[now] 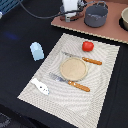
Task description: Interact with the objects in diverse but meaningful ways.
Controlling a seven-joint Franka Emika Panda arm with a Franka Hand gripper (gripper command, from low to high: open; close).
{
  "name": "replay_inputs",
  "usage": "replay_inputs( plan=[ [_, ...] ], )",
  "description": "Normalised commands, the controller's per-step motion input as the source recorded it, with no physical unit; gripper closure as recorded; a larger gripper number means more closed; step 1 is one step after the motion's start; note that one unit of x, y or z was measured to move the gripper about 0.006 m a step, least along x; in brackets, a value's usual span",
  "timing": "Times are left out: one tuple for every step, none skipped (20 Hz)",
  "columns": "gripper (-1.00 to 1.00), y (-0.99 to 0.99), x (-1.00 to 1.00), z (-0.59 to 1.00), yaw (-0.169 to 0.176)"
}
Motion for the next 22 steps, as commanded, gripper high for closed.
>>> replay_inputs(
  plan=[
    [1.0, -0.52, 0.73, 0.15, -0.059],
    [1.0, -0.49, 0.76, 0.15, -0.063],
    [1.0, -0.47, 0.76, 0.16, -0.076],
    [1.0, -0.44, 0.77, 0.15, -0.08],
    [1.0, -0.41, 0.79, 0.13, -0.075],
    [1.0, -0.38, 0.8, 0.11, -0.071],
    [1.0, -0.38, 0.79, 0.08, -0.075],
    [1.0, -0.37, 0.78, 0.05, -0.077],
    [1.0, -0.35, 0.78, 0.01, -0.077],
    [1.0, -0.35, 0.77, 0.0, -0.075],
    [1.0, -0.35, 0.77, 0.0, -0.073],
    [1.0, -0.33, 0.77, 0.0, -0.077],
    [1.0, -0.33, 0.76, 0.0, -0.077],
    [1.0, -0.33, 0.74, 0.0, -0.075],
    [1.0, -0.35, 0.69, 0.0, -0.064],
    [1.0, -0.38, 0.65, -0.01, -0.051],
    [1.0, -0.41, 0.62, -0.02, -0.047],
    [1.0, -0.43, 0.6, -0.03, -0.044],
    [1.0, -0.43, 0.6, -0.03, -0.043],
    [1.0, -0.43, 0.57, -0.04, -0.04],
    [1.0, -0.43, 0.56, -0.04, -0.035],
    [1.0, -0.42, 0.52, -0.06, -0.031]
  ],
)
